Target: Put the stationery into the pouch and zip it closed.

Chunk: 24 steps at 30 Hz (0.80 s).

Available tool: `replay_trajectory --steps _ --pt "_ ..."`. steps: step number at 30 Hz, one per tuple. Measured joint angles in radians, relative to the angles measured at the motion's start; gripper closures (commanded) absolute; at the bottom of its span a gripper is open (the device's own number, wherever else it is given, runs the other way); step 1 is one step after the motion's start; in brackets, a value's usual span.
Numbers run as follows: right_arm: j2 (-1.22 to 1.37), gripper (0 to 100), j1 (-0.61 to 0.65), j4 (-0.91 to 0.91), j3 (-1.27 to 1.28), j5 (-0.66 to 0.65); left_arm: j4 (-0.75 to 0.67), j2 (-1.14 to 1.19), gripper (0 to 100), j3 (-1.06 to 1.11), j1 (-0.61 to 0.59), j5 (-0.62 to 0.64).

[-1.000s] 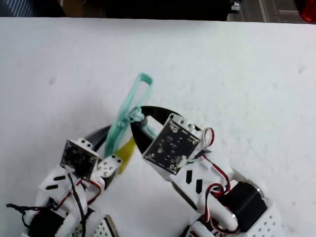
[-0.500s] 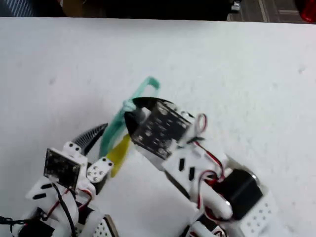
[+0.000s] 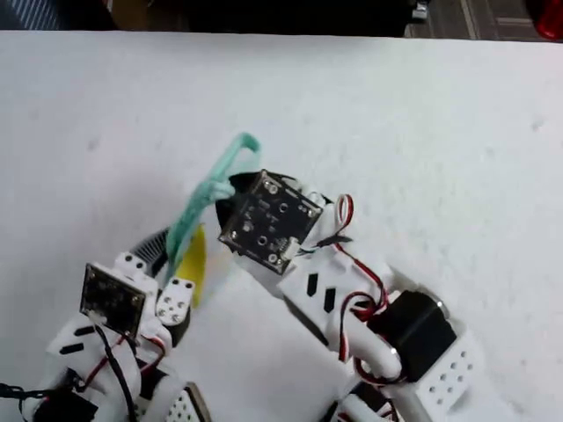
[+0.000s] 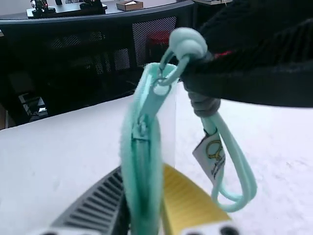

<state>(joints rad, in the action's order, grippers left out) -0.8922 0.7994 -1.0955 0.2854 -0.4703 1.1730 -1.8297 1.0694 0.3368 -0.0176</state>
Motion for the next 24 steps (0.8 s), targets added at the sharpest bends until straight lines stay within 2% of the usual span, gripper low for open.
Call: replay_trajectory --steps 5,11,19,24 --pt "0.074 98.1 -0.054 0.061 0.0 -0.094 0.0 0.0 98 0.0 0.009 -0.021" --pt "0.146 98.1 -0.14 0.066 0.0 -0.104 0.018 -0.002 98 0.0 0.051 -0.094" --pt "0.184 98.1 -0.226 0.097 0.0 -0.106 0.012 0.009 98 0.0 0.051 -0.104" --pt "0.207 98.2 -0.238 0.143 0.0 -0.106 0.012 0.009 98 0.0 0.051 -0.104"
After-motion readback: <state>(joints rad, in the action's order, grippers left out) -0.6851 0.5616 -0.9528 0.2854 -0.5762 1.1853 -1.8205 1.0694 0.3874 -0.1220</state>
